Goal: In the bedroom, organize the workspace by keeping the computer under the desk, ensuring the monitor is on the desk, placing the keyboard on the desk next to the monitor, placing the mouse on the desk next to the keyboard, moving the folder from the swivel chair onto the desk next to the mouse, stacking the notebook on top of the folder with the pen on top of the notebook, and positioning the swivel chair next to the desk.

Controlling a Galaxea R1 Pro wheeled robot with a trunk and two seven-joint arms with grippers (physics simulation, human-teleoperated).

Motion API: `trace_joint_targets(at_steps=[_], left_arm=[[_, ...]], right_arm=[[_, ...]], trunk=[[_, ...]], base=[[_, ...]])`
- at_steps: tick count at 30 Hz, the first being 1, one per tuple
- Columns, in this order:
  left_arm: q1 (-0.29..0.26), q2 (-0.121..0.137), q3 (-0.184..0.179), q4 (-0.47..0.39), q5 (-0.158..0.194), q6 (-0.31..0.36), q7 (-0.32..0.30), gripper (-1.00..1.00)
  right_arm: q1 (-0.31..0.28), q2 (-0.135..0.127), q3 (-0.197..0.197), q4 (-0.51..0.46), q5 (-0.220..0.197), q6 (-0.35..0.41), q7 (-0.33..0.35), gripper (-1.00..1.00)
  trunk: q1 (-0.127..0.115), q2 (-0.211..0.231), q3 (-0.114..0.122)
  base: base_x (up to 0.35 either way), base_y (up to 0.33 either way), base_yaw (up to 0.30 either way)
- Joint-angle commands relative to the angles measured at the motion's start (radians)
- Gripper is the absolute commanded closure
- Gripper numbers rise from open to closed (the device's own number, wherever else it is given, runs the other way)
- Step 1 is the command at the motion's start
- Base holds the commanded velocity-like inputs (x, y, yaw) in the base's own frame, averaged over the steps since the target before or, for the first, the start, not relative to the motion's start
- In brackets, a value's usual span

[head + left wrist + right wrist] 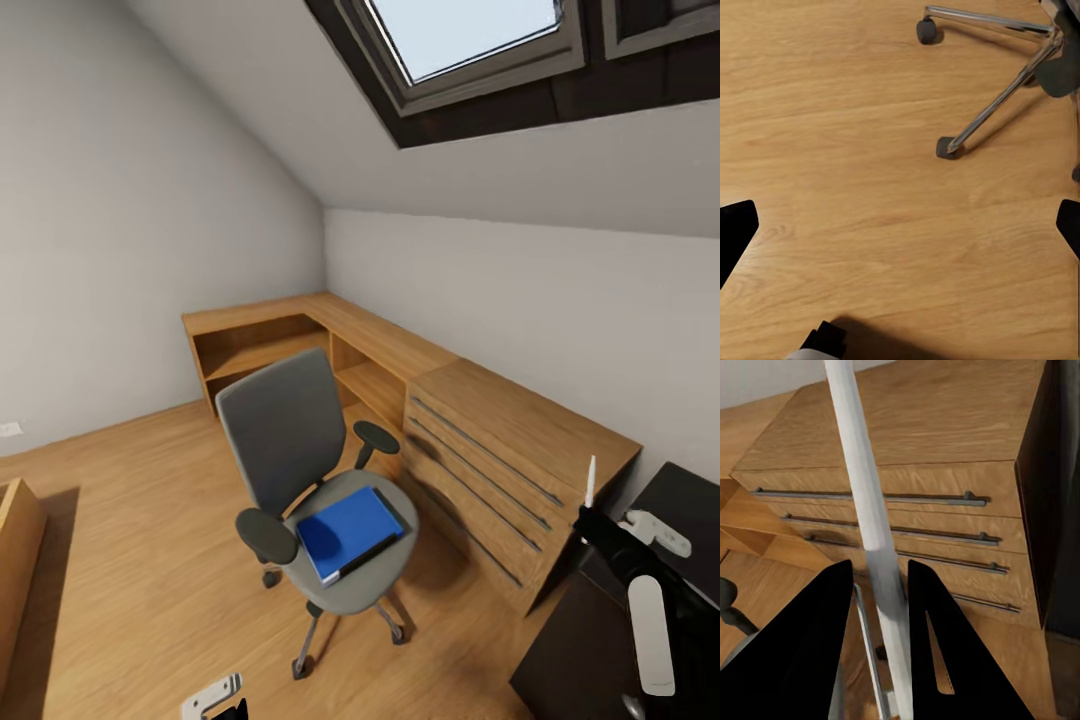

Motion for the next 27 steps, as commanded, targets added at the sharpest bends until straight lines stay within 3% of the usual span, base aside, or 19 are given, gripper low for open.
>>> trace_joint_targets(at_steps=[1,10,12,14,15,22,25,27], left_arm=[[0.000,0.001,-0.003,-0.002,0.005,0.004,0.007,-1.00],[0.000,0.000,-0.003,-0.002,0.005,0.004,0.007,-1.00],[0.000,0.000,-0.003,-0.002,0.005,0.004,0.007,-1.00],[0.000,0.000,-0.003,-0.002,0.005,0.004,0.007,-1.00],[0.000,0.000,-0.003,-0.002,0.004,0.004,0.007,-1.00],[0.000,0.000,-0.003,-0.002,0.005,0.004,0.004,-1.00],[0.000,0.000,-0.003,-0.001,0.006,0.004,0.000,-1.00],[0.000,0.000,-0.008,-0.001,0.006,0.004,0.000,-1.00]], right_arm=[[-0.001,0.001,-0.001,-0.001,-0.011,0.005,-0.005,1.00],[-0.001,-0.004,-0.003,-0.001,-0.008,0.004,-0.009,1.00],[-0.002,-0.030,-0.001,0.000,-0.001,0.008,-0.025,1.00],[-0.003,-0.072,0.005,0.001,0.004,0.011,-0.077,1.00],[-0.005,-0.108,0.018,0.003,0.005,0.017,-0.137,1.00],[-0.008,-0.180,0.076,0.015,0.011,0.025,-0.258,1.00],[-0.013,-0.217,0.113,0.079,0.022,0.033,-0.302,1.00],[-0.025,-0.222,0.127,0.130,0.045,0.053,-0.306,1.00]], trunk=[[-0.004,0.006,0.002],[-0.038,0.069,0.030],[-0.046,0.083,0.036],[-0.054,0.097,0.043],[-0.054,0.097,0.043],[-0.054,0.097,0.043],[-0.054,0.097,0.043],[-0.054,0.097,0.043]], base=[[0.000,0.000,-0.214],[0.000,0.000,-0.053],[0.000,0.000,-0.002],[0.000,0.000,-0.001],[0.000,0.000,0.000],[0.000,0.000,0.000],[0.000,-0.007,0.000],[0.000,-0.115,0.000]])
